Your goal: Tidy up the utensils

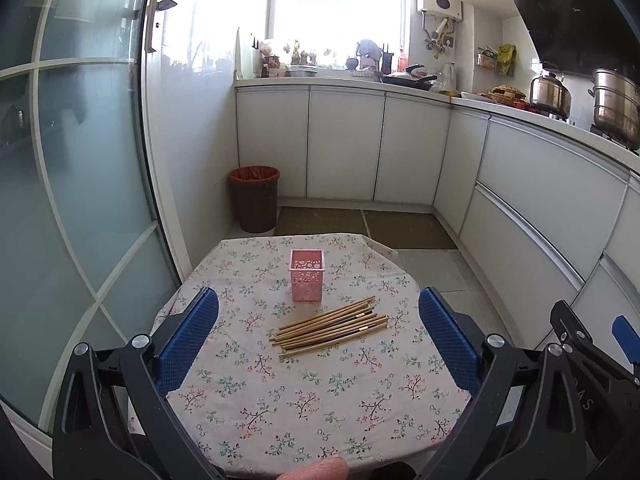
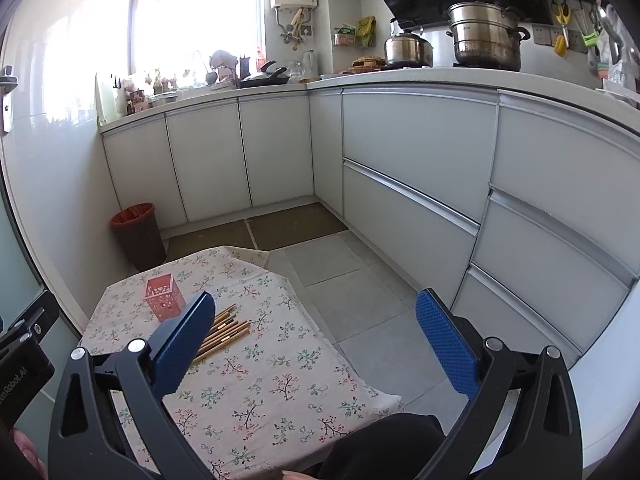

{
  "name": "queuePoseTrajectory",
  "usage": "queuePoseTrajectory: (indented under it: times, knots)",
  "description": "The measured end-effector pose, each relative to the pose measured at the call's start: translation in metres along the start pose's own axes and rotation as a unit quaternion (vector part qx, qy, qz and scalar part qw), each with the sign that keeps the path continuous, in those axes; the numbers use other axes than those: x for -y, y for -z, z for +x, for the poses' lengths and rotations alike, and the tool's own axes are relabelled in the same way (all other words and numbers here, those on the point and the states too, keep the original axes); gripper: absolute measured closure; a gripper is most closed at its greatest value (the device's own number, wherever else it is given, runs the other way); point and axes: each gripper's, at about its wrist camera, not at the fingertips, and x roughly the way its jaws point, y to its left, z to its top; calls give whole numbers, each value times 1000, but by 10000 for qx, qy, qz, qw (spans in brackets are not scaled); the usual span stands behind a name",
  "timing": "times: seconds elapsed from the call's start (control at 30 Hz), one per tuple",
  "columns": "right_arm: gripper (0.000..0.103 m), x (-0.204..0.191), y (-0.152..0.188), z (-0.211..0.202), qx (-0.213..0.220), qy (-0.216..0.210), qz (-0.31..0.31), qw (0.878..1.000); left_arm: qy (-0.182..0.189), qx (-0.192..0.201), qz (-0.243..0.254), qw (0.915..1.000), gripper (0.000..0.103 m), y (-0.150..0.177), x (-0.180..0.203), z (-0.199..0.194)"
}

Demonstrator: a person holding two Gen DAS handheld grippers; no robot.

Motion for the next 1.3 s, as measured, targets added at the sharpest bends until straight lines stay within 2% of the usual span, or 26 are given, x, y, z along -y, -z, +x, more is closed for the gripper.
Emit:
queuePoseTrajectory:
  times: [1.3]
  knots:
    - [5,-1,2,1,-76,-111,8,9999,-90,-24,49,9999,7,2,-1,1]
